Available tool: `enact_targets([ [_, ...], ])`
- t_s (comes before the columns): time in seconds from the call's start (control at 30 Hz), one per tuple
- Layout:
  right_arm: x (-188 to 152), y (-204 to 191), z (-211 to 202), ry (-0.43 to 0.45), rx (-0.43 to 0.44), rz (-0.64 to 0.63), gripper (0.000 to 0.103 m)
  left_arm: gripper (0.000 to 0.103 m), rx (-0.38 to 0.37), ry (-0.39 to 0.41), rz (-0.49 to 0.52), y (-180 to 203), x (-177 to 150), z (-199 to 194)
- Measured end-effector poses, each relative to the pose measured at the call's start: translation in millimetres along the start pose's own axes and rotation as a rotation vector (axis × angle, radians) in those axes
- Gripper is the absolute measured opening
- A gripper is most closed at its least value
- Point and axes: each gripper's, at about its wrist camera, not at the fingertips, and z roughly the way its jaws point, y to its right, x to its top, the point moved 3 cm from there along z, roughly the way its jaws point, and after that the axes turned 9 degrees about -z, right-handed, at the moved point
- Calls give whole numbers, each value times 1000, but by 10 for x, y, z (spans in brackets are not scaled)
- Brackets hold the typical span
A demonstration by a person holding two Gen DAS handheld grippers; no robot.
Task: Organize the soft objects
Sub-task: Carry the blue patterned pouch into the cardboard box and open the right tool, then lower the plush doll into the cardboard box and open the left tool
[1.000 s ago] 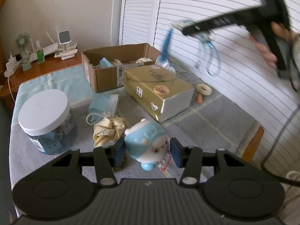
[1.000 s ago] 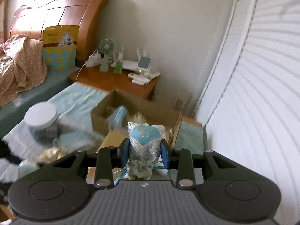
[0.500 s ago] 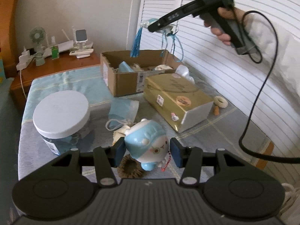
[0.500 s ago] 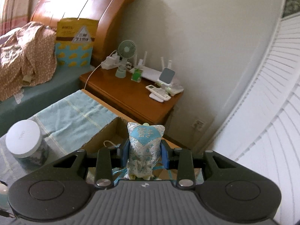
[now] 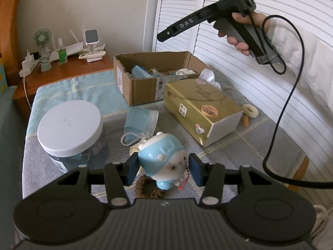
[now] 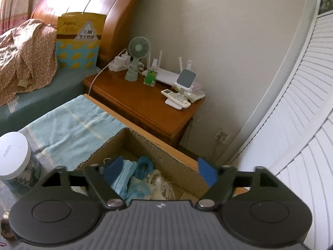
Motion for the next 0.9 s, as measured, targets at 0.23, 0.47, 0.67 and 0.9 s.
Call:
enact_targets([
  [0.23,-236,3,-306,-13,-20,125,103,50,-2,3,8,74,66,-42],
  [0.47,-750,-191,-658,-61,-70,266,103,50,5,11,23,132,253,-67],
  [0.67,-1193,-462,-947,-93,-121,336,103,50,2,15,55,229,583,34],
  [0.9,-1530,-625,-1212,-95,-124,399,103,50,0,31,108,436,1130,378],
])
